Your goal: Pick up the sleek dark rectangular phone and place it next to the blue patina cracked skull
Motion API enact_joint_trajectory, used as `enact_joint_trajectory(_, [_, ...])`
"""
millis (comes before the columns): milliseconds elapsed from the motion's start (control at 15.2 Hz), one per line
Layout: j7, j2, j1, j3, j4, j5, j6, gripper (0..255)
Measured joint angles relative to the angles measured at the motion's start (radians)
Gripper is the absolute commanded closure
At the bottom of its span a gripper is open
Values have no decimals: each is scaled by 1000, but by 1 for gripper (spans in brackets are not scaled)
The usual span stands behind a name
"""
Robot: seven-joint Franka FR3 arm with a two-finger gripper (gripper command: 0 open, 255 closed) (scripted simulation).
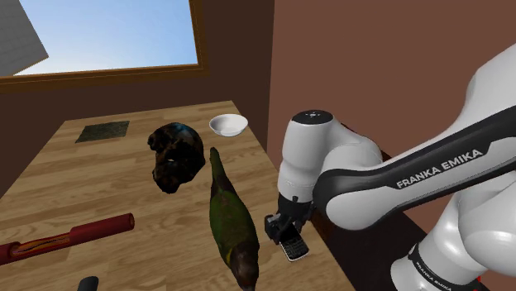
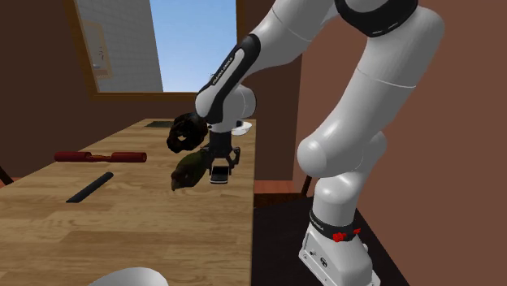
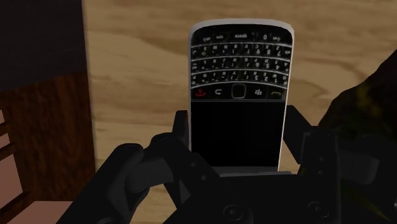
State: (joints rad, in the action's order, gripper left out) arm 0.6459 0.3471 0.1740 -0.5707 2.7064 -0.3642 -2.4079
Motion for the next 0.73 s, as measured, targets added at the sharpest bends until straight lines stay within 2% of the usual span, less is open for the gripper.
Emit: enact_joint_trajectory(726, [-7, 125, 11, 51, -68, 3, 192, 255])
